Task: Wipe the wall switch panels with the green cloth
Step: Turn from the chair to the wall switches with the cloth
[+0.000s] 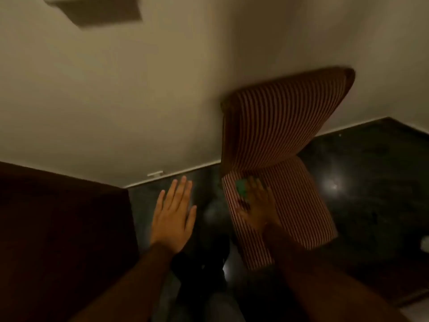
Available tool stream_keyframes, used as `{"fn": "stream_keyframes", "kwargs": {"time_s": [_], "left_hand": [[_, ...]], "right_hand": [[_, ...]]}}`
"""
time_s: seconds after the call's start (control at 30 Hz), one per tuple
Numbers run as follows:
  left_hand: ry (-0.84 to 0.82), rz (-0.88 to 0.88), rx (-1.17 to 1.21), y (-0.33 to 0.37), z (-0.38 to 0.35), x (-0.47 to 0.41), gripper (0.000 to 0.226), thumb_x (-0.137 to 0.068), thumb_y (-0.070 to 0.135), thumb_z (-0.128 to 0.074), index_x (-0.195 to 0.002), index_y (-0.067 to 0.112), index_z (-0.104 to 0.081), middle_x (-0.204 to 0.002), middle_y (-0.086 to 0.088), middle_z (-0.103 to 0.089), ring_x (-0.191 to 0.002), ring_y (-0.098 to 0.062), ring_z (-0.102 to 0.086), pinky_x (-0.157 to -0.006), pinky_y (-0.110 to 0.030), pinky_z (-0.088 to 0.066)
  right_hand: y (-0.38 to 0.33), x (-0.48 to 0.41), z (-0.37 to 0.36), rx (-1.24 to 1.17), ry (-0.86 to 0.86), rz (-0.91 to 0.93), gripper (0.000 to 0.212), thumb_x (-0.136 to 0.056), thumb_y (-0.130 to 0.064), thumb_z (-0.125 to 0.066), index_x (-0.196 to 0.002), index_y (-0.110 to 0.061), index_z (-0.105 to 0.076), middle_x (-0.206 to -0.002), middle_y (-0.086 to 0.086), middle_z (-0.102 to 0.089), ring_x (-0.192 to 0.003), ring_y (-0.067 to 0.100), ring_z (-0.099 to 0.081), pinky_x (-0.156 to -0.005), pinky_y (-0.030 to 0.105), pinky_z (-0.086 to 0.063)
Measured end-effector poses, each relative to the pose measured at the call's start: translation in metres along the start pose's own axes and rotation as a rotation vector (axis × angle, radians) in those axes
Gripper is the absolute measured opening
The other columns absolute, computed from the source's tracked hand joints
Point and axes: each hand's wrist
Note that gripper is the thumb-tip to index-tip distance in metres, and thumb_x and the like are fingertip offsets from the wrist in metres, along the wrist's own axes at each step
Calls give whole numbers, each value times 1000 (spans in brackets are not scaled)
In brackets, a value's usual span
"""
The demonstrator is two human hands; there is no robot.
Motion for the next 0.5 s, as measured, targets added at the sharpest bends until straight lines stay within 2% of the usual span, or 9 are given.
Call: {"fn": "stream_keyframes", "kwargs": {"time_s": [0.07, 0.13, 0.3, 0.37, 0.5], "left_hand": [[-50, 67, 5, -1, -21, -7, 72, -113, 47, -31, -177, 18, -21, -186, -1, -13, -173, -23, -11, -138, -42, 0], [-71, 120, -23, -3, -44, -8, 72, -112, 45, -35, -177, 16, -24, -185, -1, -16, -172, -23, -13, -138, -47, -7], [-87, 154, -42, -10, -90, -11, 72, -111, 41, -43, -176, 14, -27, -184, -5, -22, -171, -25, -17, -138, -53, -17], [-127, 164, -60, -12, -101, -11, 72, -112, 43, -40, -177, 15, -24, -185, -5, -19, -172, -25, -13, -139, -52, -14], [-169, 144, -82, -15, -117, -7, 72, -114, 46, -34, -178, 18, -19, -186, -3, -11, -172, -19, 0, -138, -45, 1]], "right_hand": [[9, -20, -14, 19, -44, -66, 89, -106, -53, -48, -170, -21, 5, -179, 4, 7, -167, 26, 8, -136, 50, 2], [19, -40, -27, 59, -105, -99, 91, -107, -55, -45, -169, -18, 8, -179, 6, 10, -167, 27, 9, -136, 51, 2], [34, -71, -55, 132, -237, -75, 93, -108, -54, -44, -168, -14, 14, -178, 8, 16, -167, 29, 12, -136, 54, -2], [38, -76, -58, 144, -280, -77, 93, -108, -51, -46, -168, -13, 14, -178, 8, 17, -166, 29, 12, -136, 53, -2], [45, -83, -59, 79, -212, -64, 79, -112, -35, -44, -169, -16, 7, -179, 5, 11, -167, 27, 9, -137, 50, -5]]}}
Point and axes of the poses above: each hand's wrist, its own x-axis away from the middle knuckle, its own z-axis out of the back of the hand, y = z × x
